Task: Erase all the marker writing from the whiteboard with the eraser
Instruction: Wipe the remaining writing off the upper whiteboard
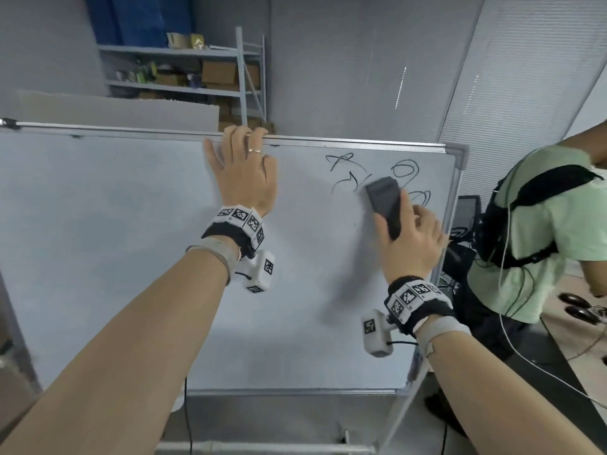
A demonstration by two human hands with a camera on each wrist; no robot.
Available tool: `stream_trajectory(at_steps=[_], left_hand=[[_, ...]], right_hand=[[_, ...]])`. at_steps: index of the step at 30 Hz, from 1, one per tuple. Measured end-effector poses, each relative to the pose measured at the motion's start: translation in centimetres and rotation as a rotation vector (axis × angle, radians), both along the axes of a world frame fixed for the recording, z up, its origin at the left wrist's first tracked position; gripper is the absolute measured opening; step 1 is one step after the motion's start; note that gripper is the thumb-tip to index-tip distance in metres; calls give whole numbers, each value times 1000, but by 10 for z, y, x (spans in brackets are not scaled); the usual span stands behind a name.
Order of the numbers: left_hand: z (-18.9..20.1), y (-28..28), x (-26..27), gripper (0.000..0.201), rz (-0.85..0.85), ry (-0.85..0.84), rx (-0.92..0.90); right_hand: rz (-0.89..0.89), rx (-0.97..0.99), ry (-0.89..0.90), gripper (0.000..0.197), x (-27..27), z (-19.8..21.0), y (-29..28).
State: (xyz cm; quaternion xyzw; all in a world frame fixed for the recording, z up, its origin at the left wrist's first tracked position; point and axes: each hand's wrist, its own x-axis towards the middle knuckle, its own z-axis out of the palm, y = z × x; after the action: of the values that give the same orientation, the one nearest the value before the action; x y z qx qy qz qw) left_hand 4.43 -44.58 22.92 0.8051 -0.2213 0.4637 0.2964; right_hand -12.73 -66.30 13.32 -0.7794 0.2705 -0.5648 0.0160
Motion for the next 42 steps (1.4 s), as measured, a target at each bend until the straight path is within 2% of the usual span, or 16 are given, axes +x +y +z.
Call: stream_trajectory(at_steps=[3,7,10,15,20,22,26,28,33,36,39,42], left_hand=[[1,-9,-7,49,29,53,-20],[8,-25,-15,49,31,17,5],[10,-25,-15,44,41,-27,-18],[1,-18,-14,47,43,-51,18],[0,-43,-25,50,55,1,-90],[-3,-49,-28,51,55,-5,-99],[-5,-45,-25,50,69,-47,-85],[-4,-40,-22,49,79,-51,-97],[-3,-38,-22,49,52,-33,-99],[-4,-31,-19,49,48,-59,-73],[-2,-27,-19,46,44,-79,-64],[-1,-31,-22,44,39,-64,-80]], right_hand=[[-11,94,-50,59,-4,-1,-8],[303,-171,52,54,21,2,35],[393,-263,95,48,30,-4,57],[268,-307,71,48,4,-22,24],[11,41,-3,57,-29,-35,-20],[-25,162,-39,59,-34,-27,-26],[-23,274,-105,59,-34,-6,-22],[48,274,-118,58,-28,3,-8],[230,-5,15,55,6,19,43],[224,-20,14,55,13,25,48],[168,-46,2,56,4,19,29],[78,131,-88,57,-11,13,7]])
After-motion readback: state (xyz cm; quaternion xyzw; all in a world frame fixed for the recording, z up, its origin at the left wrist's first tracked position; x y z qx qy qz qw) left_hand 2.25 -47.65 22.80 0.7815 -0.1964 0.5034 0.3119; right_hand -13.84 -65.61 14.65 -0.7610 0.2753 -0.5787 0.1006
